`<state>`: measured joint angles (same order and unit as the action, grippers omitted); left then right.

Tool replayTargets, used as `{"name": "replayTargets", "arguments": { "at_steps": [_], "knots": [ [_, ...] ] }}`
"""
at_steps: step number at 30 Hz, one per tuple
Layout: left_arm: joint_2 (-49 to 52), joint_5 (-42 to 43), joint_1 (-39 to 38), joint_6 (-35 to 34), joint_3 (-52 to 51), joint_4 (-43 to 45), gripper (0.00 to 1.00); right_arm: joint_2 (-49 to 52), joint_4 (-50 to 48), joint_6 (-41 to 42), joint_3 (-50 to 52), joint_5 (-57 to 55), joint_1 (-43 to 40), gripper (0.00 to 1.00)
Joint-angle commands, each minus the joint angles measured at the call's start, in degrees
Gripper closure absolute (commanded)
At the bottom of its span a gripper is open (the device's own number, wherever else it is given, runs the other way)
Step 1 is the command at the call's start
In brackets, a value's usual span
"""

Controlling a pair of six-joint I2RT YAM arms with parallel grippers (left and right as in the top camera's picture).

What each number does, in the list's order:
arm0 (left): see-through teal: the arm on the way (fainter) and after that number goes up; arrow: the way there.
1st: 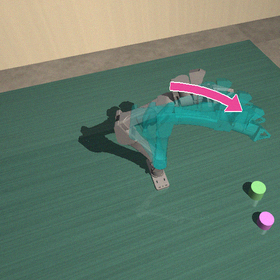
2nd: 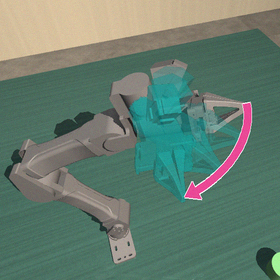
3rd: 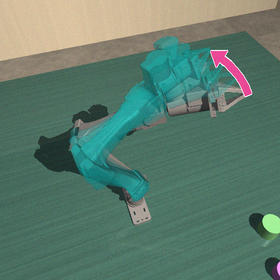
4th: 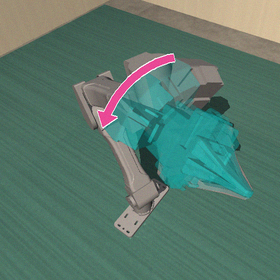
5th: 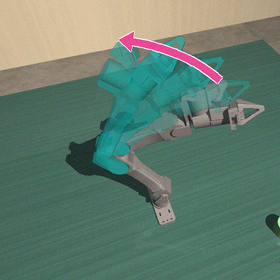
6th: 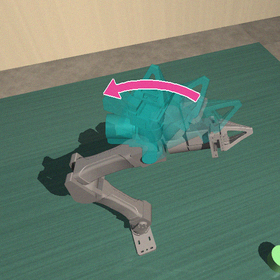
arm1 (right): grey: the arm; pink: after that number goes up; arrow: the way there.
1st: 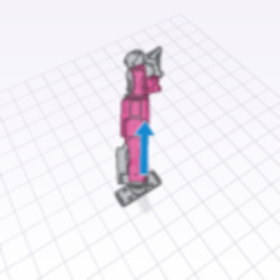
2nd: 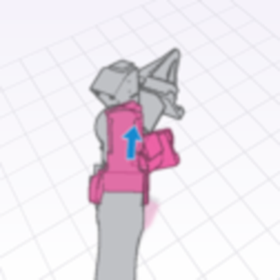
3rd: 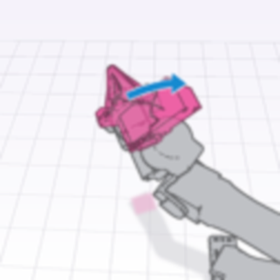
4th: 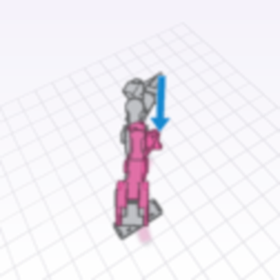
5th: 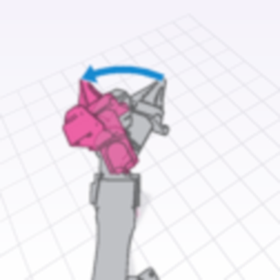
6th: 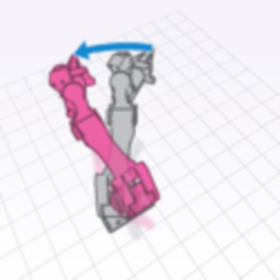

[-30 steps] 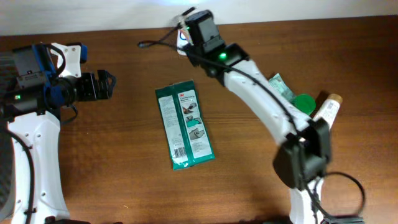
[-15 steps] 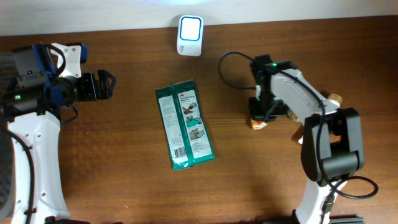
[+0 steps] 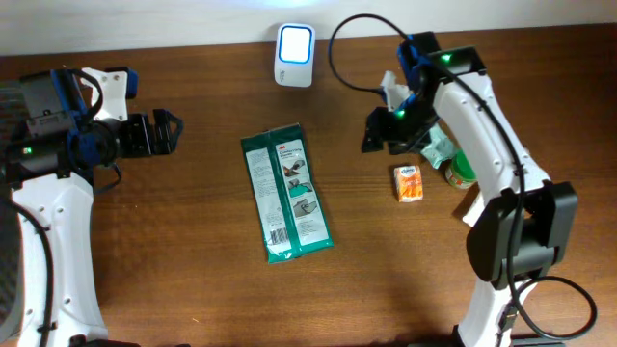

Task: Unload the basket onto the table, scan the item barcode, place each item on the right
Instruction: 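Set the orange packet down right of the glove package, then grasp the green 3M glove package with both grippers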

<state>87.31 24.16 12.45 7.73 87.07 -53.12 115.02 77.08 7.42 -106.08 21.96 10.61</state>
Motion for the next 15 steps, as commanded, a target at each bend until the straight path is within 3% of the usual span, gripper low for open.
{"name": "replayTargets", "arguments": {
  "at_steps": [1,2,3,5,6,10,15],
  "knots": [
    [-0.7,7.0,0.1,0.5,0.4,-0.5,0.01,-0.1,-2.2,0.6,2.2,2.5,3.3,0.41],
    [-0.7,8.5,0.1,0.5,0.4,-0.9,0.01,-0.1,-3.5,0.6,3.3,2.5,4.3,0.41],
    [-0.6,8.7,0.1,0.5,0.4,-0.7,0.07,-0.1,-4.6,0.6,4.2,2.5,4.6,0.41],
    [0.7,8.5,-1.3,-2.7,0.2,-0.7,0.86,-0.1,-6.4,1.4,5.6,2.5,4.7,0.41],
    [2.0,8.4,-2.9,-7.4,-0.2,-0.7,1.00,-0.1,-7.1,2.0,5.8,2.5,4.7,0.42],
    [10.0,9.3,-9.1,-15.9,-4.0,-0.8,1.00,-0.1,-9.9,4.1,6.9,2.6,4.7,0.49],
    [21.7,12.7,-11.3,-16.0,-5.3,0.5,1.00,-0.1,-20.0,4.1,15.6,11.7,4.8,0.61]
  ]
}}
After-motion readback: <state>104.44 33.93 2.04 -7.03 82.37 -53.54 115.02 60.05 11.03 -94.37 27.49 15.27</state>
